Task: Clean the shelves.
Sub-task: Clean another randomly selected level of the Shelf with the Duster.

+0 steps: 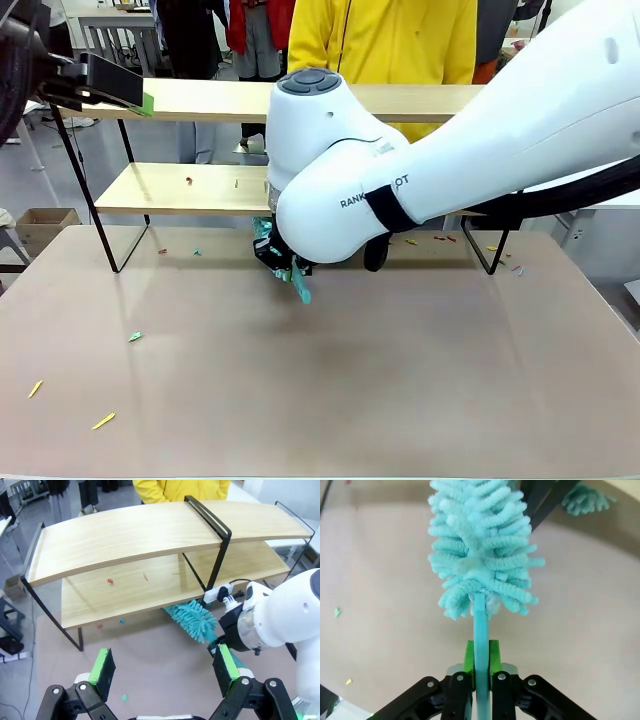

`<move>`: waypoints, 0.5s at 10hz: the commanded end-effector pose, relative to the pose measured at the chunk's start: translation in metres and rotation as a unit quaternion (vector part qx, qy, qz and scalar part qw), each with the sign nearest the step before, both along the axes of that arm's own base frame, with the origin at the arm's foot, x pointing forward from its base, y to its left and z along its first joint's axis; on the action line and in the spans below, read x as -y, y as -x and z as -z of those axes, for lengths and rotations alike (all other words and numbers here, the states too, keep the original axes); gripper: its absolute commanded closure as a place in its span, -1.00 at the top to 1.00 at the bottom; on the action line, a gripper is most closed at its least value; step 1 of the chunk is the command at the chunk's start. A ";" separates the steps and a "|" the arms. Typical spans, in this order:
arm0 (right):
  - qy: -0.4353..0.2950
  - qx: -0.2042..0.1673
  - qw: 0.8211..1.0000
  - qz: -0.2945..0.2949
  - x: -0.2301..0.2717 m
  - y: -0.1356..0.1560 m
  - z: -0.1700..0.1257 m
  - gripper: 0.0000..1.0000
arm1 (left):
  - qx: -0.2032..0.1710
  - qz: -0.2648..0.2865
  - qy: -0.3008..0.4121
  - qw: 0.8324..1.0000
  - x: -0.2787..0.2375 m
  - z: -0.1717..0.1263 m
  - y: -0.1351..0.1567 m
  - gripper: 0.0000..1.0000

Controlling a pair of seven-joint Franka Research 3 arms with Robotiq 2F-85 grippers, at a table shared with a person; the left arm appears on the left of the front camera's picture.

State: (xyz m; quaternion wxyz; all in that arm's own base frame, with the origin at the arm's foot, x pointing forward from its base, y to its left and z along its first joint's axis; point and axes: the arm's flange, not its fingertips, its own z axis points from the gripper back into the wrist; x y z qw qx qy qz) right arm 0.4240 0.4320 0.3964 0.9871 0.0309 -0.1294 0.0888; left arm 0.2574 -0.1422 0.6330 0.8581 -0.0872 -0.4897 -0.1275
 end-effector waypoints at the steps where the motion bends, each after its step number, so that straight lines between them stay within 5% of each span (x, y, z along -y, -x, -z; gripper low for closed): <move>1: 0.008 -0.004 1.000 0.007 -0.017 -0.007 0.008 -0.75 | 0.001 -0.002 0.000 1.000 -0.001 -0.001 0.000 1.00; 5: -0.026 -0.006 1.000 -0.003 -0.027 -0.008 0.009 -0.75 | 0.001 -0.002 0.000 1.000 -0.001 -0.001 0.000 1.00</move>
